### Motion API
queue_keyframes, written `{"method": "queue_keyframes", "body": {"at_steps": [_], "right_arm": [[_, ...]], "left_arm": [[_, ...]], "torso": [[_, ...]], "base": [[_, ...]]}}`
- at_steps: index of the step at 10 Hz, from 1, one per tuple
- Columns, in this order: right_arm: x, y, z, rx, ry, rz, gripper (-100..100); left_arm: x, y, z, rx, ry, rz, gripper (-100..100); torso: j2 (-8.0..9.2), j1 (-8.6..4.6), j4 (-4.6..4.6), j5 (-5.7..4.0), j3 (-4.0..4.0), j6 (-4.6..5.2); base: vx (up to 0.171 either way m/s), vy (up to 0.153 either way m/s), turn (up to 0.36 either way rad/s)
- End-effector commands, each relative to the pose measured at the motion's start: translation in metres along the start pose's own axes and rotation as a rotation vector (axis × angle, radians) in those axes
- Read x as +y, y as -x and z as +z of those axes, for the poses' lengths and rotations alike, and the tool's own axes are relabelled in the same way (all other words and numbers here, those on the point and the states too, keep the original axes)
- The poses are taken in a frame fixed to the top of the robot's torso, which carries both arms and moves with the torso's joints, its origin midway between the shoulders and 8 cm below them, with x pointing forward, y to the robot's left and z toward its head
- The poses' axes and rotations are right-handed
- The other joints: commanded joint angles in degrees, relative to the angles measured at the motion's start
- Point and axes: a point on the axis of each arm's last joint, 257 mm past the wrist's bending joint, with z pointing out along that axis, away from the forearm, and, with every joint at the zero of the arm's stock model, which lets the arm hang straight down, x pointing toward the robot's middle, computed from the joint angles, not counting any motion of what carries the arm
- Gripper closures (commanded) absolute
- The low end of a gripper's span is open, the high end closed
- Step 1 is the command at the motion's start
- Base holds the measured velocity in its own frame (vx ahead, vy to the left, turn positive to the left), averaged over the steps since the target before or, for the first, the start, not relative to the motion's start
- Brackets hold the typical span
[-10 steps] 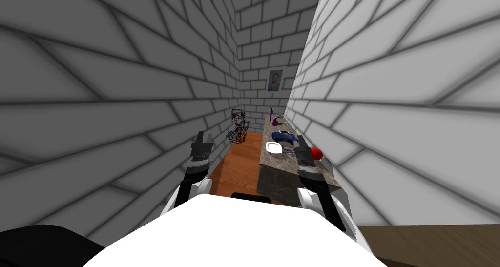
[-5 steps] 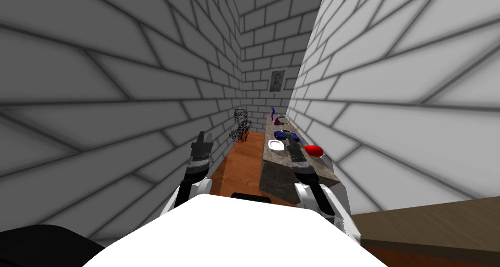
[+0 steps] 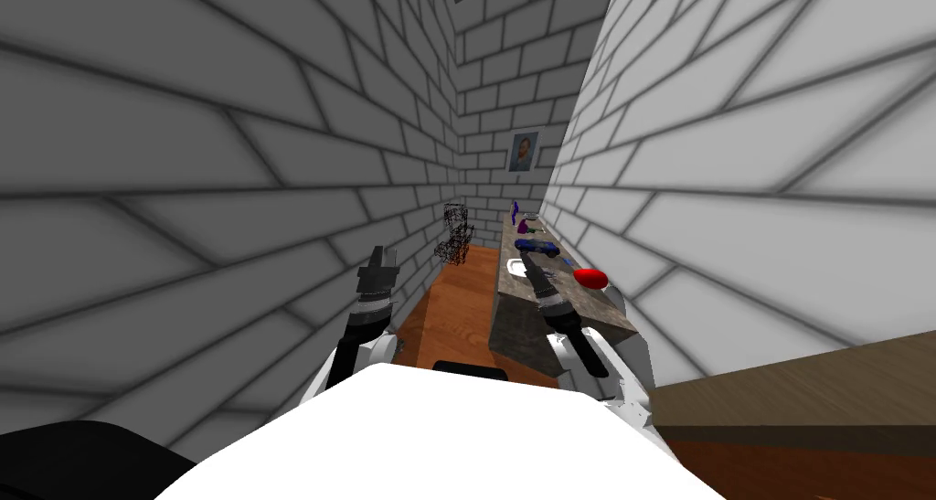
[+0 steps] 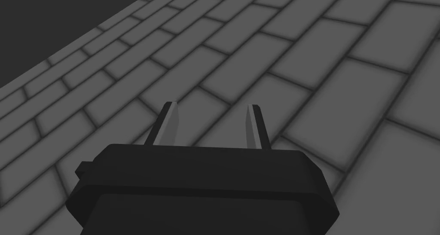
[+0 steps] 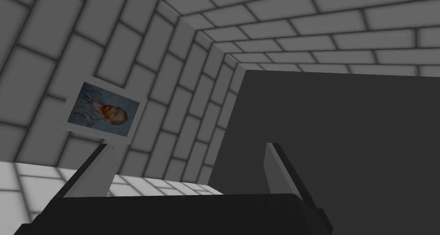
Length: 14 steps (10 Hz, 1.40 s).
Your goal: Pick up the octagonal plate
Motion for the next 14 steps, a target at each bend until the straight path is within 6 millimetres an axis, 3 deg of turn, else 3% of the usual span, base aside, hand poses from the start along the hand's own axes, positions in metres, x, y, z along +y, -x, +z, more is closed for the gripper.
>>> {"method": "queue_keyframes", "body": {"at_steps": [1, 2, 3, 4, 5, 6, 9, 10, 13, 14], "right_arm": [[-0.004, -0.019, 0.004, 0.072, 0.02, -0.043, -100], [-0.005, -0.019, 0.003, 0.085, 0.021, -0.056, -100], [-0.011, -0.035, 0.007, 0.144, 0.034, -0.093, -100], [-0.012, -0.035, 0.007, 0.155, 0.036, -0.105, -100], [-0.017, -0.05, 0.011, 0.211, 0.054, -0.147, -100], [-0.021, -0.05, 0.009, 0.226, 0.05, -0.162, -100], [-0.04, -0.077, 0.01, 0.358, 0.081, -0.279, -100], [-0.045, -0.075, 0.007, 0.371, 0.075, -0.293, -100], [-0.07, -0.094, 0.004, 0.502, 0.107, -0.429, -100], [-0.078, -0.091, 0.0, 0.516, 0.095, -0.445, -100]], "left_arm": [[0.0, 0.0, 0.0, 0.0, 0.0, 0.0, 0], [0.0, 0.0, 0.0, 0.0, 0.0, 0.0, 0], [0.0, 0.0, 0.0, 0.0, 0.0, 0.0, 0], [0.0, 0.0, 0.0, 0.0, 0.0, 0.0, 0], [0.0, 0.0, 0.0, 0.0, 0.0, 0.0, 0], [0.0, 0.0, 0.0, 0.0, 0.0, 0.0, 0], [0.0, 0.0, 0.0, 0.0, 0.0, 0.0, 0], [0.0, 0.0, 0.0, 0.0, 0.0, 0.0, 0], [0.0, 0.0, 0.0, 0.0, 0.0, 0.0, 0], [0.0, 0.0, 0.0, 0.0, 0.0, 0.0, 0]], "torso": [[0.0, 0.0, 0.0, 0.0, 0.0, 0.0], [-0.08, -0.03, -0.02, -0.01, -0.05, -0.02], [-0.15, -0.08, -0.03, -0.01, -0.09, 0.0], [-0.14, 0.0, -0.04, -0.01, -0.09, -0.03], [-0.16, -0.05, -0.04, -0.01, -0.1, 0.0], [-0.11, -0.05, -0.03, -0.01, -0.07, -0.03], [-0.16, -0.1, -0.03, -0.02, -0.09, 0.0], [-0.17, -0.02, -0.04, -0.01, -0.11, -0.02], [-0.22, -0.1, -0.05, -0.01, -0.13, 0.01], [-0.22, -0.03, -0.05, -0.01, -0.13, -0.01]], "base": [[-0.07, 0.066, 0.048], [-0.056, 0.054, 0.03], [-0.067, 0.077, 0.056], [-0.06, 0.064, 0.033], [-0.085, 0.063, 0.083], [-0.073, 0.054, 0.031], [-0.063, 0.066, 0.053], [-0.046, 0.062, 0.03], [-0.047, 0.066, 0.056], [-0.036, 0.061, 0.031]]}}
